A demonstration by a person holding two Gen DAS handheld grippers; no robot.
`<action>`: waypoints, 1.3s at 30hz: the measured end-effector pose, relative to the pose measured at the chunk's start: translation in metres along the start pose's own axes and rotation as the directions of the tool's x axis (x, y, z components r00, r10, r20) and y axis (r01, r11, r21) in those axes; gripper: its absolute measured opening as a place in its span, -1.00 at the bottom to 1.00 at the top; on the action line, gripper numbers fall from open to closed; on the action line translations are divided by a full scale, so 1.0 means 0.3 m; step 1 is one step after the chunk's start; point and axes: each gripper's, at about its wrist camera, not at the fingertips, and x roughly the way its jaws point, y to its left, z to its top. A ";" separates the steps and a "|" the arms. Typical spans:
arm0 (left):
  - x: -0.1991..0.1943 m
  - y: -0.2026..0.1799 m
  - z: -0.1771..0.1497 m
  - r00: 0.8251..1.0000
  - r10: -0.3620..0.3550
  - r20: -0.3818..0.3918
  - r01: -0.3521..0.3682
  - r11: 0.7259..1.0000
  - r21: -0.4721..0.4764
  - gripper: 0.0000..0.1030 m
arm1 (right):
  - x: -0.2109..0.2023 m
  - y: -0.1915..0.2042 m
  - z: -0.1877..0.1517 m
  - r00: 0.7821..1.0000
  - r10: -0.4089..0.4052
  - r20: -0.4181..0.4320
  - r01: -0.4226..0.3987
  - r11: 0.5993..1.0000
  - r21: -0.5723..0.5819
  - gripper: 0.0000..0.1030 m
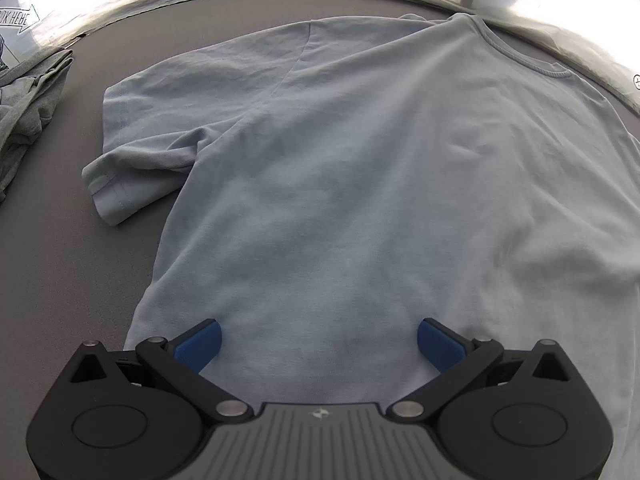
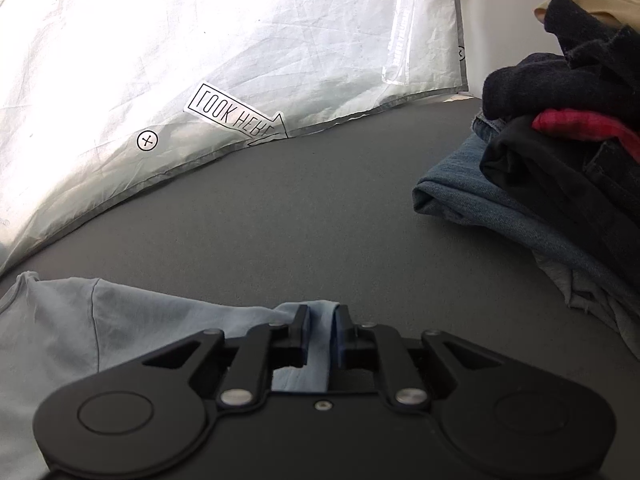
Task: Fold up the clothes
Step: 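Release the sleeve and move the right gripper back over the T-shirt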
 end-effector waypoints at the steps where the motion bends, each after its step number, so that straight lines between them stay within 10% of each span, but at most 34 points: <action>1: -0.001 -0.001 -0.002 1.000 0.000 0.005 0.000 1.000 -0.001 1.00 | -0.018 0.006 0.001 1.000 -0.018 0.010 0.018 1.000 -0.009 -0.45; 10: -0.006 -0.005 -0.027 0.998 0.006 0.064 -0.005 1.000 -0.019 1.00 | -0.290 0.196 -0.177 0.995 0.063 0.074 -0.056 0.994 -0.096 0.40; 20: -0.014 0.000 -0.054 0.993 -0.013 0.119 0.013 1.000 0.000 1.00 | -0.449 0.539 -0.467 0.953 0.282 -0.111 -0.302 0.900 -0.313 0.96; 29: -0.075 0.178 -0.104 0.979 -0.141 0.150 0.153 0.986 -0.071 1.00 | -0.487 0.552 -0.558 0.989 0.140 -0.051 -0.148 0.886 -0.440 1.00; 34: -0.118 0.358 -0.106 0.964 -0.062 0.257 0.109 0.979 -0.172 0.98 | -0.498 0.467 -0.546 0.997 0.059 -0.046 -0.072 0.934 -0.349 1.00; 37: -0.120 0.470 -0.077 0.950 -0.014 0.311 0.090 0.969 -0.232 0.69 | -0.522 0.453 -0.555 0.999 0.023 -0.043 -0.036 0.938 -0.345 1.00; 39: -0.102 0.525 -0.047 0.951 -0.009 0.310 0.094 0.961 -0.260 0.14 | -0.538 0.469 -0.569 0.998 0.017 -0.054 -0.035 0.932 -0.360 1.00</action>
